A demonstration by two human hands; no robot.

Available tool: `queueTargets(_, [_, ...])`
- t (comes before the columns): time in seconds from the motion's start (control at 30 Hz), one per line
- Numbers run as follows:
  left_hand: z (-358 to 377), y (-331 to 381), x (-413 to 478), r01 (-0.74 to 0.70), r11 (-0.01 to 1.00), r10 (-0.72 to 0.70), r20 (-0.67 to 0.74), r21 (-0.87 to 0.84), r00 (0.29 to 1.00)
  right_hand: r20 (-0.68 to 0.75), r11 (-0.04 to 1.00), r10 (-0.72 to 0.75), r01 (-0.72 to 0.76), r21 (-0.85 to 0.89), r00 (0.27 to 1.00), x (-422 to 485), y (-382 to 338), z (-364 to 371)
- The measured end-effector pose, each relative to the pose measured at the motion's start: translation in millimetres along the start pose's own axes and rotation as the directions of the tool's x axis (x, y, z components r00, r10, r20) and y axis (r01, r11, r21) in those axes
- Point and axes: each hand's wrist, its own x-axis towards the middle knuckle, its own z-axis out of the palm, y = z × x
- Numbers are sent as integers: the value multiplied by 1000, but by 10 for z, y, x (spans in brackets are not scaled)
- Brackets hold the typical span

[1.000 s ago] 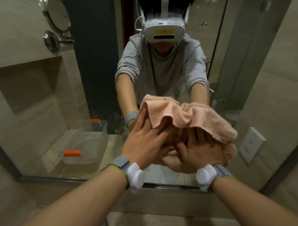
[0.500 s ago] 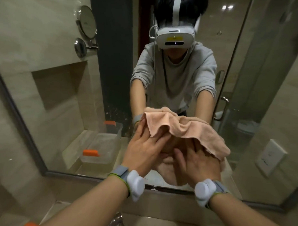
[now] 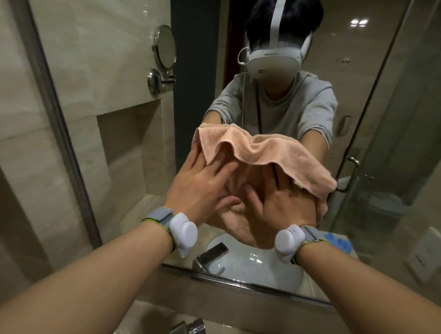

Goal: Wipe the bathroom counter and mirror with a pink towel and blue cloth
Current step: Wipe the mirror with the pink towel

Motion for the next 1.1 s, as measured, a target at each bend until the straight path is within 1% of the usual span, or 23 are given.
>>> queueTargets(0.13, [1, 48, -37, 39, 999, -40, 30, 17, 999, -98, 996, -73, 67, -63, 992, -24, 16, 36])
queueTargets(0.27, [-16, 117, -56, 86, 996, -86, 63, 1, 994, -76, 998, -52, 51, -21, 996, -27, 0, 37])
queueTargets(0.4, [-11, 172, -97, 125, 992, -123, 64, -21, 990, -29, 998, -32, 30, -50, 999, -52, -1, 76])
queueTargets(0.63, [171, 244, -333, 125, 992, -123, 74, -16, 990, -5, 998, -46, 46, -51, 999, -304, -54, 295])
queueTargets(0.7, [250, 264, -435, 94, 996, -93, 64, -3, 994, -3, 992, -128, 128, 2, 992, -418, -76, 355])
queueTargets(0.77, [357, 277, -567, 70, 998, -70, 62, 6, 996, -44, 973, -222, 224, 49, 974, -540, -122, 424])
queueTargets(0.83, [473, 294, -724, 58, 998, -58, 67, 1, 996, -46, 966, -245, 248, 70, 968, -667, -182, 486])
queueTargets(0.9, [585, 330, -892, 54, 999, -54, 71, -2, 996, 13, 966, -250, 248, 73, 968, -830, -243, 573])
queueTargets(0.97, [665, 365, -1028, 42, 999, -43, 77, 11, 996, 137, 982, -185, 177, 69, 973, -976, -299, 610])
queueTargets(1.03, [699, 358, -1126, 35, 999, -37, 69, 23, 997, 277, 992, -120, 106, 64, 953, -1063, -387, 631])
queueTargets(1.1, [694, 342, -1131, 32, 999, -33, 65, 8, 997, 332, 996, -85, 69, 61, 939, -1048, -455, 582])
